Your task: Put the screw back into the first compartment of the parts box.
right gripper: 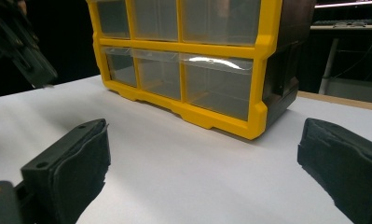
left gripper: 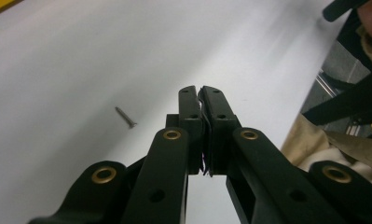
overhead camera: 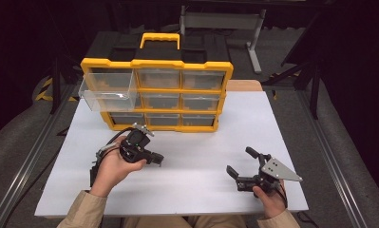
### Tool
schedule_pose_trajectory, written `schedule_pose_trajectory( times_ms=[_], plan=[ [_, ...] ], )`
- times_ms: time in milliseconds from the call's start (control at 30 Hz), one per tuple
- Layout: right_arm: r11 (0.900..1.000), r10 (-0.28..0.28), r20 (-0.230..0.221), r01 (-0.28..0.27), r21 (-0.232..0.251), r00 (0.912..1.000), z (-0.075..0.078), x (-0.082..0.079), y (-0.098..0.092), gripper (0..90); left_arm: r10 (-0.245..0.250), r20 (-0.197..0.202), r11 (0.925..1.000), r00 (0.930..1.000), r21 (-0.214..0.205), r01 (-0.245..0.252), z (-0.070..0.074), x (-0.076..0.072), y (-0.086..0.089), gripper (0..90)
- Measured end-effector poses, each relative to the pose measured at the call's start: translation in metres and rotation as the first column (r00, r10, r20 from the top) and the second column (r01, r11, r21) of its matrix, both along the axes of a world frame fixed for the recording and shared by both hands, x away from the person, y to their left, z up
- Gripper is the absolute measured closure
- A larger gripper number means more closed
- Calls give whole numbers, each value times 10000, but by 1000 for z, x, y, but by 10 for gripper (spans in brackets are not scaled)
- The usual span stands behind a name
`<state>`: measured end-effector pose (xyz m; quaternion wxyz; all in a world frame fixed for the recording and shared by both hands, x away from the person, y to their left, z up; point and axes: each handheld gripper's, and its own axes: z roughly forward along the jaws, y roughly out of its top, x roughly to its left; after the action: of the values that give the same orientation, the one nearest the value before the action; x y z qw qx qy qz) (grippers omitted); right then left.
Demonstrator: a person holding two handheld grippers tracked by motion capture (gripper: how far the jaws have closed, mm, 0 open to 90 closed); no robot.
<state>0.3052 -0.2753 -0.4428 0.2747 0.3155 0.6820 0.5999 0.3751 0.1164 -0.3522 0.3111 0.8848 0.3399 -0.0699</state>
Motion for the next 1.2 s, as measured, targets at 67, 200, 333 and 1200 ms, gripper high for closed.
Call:
schedule_pose_trajectory(
  times_ms=[67, 200, 333, 1200],
  plan=[
    [10000, 1, 6, -1, 8, 10000, 0, 0, 0, 28, -175, 28, 9998, 9998, 117, 175, 9, 1, -2, 878],
    [10000, 7, -16, -7, 19, 10000, 0, 0, 0, 28, -250, -79, 9989, 9997, 402, 253, 35, 3, -4, 879],
    [10000, 27, -20, -27, 24, 10000, 0, 0, 0, 27, -366, 162, 9982, 9992, 490, 358, 62, 3, -7, 878],
    [10000, 53, -3, -53, -8, 10000, 0, 0, 0, 27, 159, 828, 9961, 9964, 847, -230, 178, 22, 4, 878]
  ],
)
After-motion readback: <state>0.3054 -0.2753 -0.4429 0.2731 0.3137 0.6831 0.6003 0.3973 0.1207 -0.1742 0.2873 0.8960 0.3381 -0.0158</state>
